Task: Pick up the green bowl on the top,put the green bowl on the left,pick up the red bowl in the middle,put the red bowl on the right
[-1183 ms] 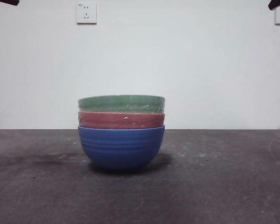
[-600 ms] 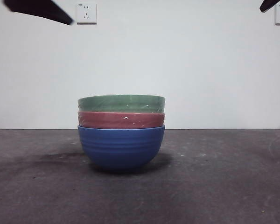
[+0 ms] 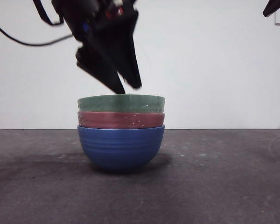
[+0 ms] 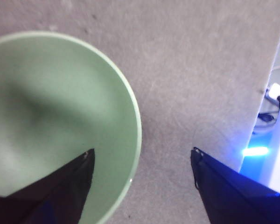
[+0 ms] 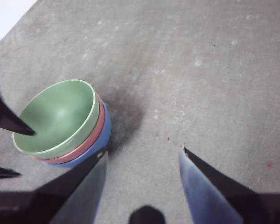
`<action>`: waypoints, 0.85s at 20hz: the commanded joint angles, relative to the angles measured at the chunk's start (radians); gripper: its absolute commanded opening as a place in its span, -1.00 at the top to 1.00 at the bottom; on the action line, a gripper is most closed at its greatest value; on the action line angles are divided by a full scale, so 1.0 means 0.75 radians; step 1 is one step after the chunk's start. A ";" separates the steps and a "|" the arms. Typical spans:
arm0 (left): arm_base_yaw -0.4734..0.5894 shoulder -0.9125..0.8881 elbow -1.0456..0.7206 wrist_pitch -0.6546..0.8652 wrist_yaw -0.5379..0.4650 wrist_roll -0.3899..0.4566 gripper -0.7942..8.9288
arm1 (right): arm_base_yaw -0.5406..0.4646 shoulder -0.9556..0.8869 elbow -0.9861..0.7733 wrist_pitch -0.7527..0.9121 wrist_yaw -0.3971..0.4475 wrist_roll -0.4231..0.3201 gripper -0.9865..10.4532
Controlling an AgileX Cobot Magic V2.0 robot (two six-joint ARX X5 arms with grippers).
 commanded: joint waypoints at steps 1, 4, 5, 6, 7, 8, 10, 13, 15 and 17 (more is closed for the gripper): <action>-0.007 0.045 -0.003 0.012 0.001 0.021 0.13 | 0.002 0.001 0.003 -0.001 -0.001 0.002 0.39; -0.007 0.067 -0.003 0.018 -0.030 0.022 0.13 | 0.002 0.001 0.003 -0.002 -0.001 0.002 0.39; -0.007 0.067 -0.003 0.021 -0.033 0.022 0.14 | 0.002 0.001 0.003 -0.002 -0.001 0.001 0.39; -0.007 0.067 -0.003 0.020 -0.033 0.022 0.23 | 0.002 0.001 0.003 -0.002 0.001 0.001 0.39; -0.006 0.067 -0.003 0.017 -0.037 0.028 0.44 | 0.002 0.001 0.003 -0.002 0.001 0.001 0.39; -0.006 0.067 -0.003 0.018 -0.052 0.046 0.63 | 0.002 0.001 0.003 -0.002 0.001 0.001 0.39; -0.007 0.067 -0.003 0.017 -0.056 0.087 0.84 | 0.002 0.001 0.003 -0.002 0.002 0.001 0.39; -0.012 0.067 -0.003 0.028 -0.056 0.093 0.85 | 0.002 0.001 0.003 -0.001 0.003 0.001 0.39; -0.013 0.067 -0.002 0.037 -0.057 0.126 0.85 | 0.002 0.001 0.003 0.001 0.003 0.001 0.39; -0.021 0.066 0.019 0.023 -0.057 0.126 0.85 | 0.002 0.003 0.003 0.002 0.003 0.000 0.39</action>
